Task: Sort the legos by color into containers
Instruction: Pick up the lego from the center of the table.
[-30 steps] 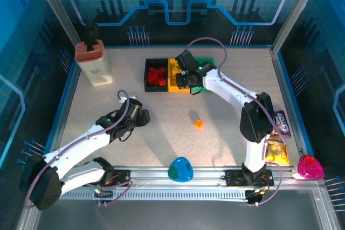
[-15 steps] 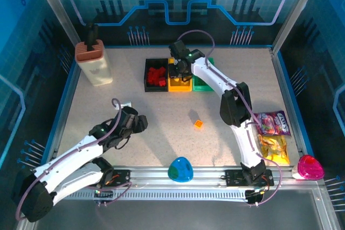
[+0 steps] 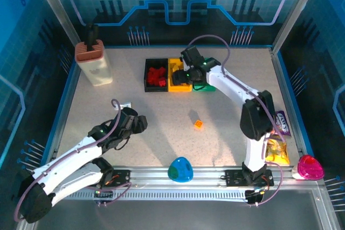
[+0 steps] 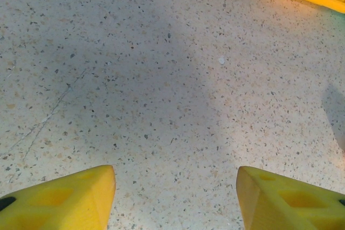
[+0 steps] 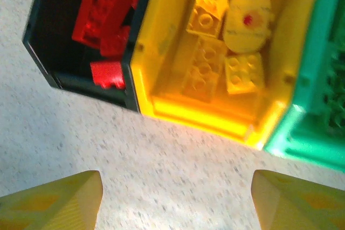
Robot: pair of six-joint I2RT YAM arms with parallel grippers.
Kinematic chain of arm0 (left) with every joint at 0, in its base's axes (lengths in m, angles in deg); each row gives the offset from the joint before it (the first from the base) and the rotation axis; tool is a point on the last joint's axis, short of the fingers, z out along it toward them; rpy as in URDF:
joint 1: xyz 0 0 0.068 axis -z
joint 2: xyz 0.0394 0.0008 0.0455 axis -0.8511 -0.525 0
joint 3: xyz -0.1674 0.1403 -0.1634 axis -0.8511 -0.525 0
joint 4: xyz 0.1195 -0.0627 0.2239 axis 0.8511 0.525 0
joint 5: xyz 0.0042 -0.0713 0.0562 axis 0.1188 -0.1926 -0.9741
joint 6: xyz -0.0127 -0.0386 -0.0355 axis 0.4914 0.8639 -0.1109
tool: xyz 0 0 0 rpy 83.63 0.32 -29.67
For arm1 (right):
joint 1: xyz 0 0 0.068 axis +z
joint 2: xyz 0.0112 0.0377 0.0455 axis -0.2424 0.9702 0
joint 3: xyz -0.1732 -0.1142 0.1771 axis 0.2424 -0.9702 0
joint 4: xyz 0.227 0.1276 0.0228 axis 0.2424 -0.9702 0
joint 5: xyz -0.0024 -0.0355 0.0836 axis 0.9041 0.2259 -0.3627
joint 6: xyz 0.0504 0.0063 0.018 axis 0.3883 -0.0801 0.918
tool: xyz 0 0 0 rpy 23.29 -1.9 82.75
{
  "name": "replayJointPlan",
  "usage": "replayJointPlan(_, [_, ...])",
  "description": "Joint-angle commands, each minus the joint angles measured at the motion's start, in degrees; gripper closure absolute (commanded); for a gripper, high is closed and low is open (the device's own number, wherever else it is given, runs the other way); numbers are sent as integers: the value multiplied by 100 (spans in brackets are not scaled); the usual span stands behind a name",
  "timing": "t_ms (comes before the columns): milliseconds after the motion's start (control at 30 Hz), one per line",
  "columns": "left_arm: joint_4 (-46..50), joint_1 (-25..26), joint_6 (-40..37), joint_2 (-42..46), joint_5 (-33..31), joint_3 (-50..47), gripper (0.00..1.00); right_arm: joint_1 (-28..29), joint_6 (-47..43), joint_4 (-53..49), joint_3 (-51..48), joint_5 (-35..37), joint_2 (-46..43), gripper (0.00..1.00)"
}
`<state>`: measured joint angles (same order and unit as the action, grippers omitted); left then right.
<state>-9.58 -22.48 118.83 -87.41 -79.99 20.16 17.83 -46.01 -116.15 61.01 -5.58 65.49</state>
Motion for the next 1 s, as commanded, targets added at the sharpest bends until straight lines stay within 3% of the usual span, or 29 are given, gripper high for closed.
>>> replayJointPlan(0, [-151,61,36,-57,-145,3,38,130,12,118,-885,287,-578,25])
replayJointPlan(167, [-334,74,53,-111,-143,-120,38,381,112,212,-2230,554,-1313,22])
replayJointPlan(267, [-409,97,44,-236,-111,-113,38,502,152,280,-2760,627,-1533,14])
replayJointPlan(367, [-471,112,51,-330,-90,-94,39,585,326,229,-3098,668,-1638,13])
replayJointPlan(600, [-531,125,62,-428,-63,-110,39,737,833,285,-3596,613,-1624,18])
replayJointPlan(967, [-481,154,89,-427,-70,-121,39,1132,1279,430,-3628,707,-887,25])
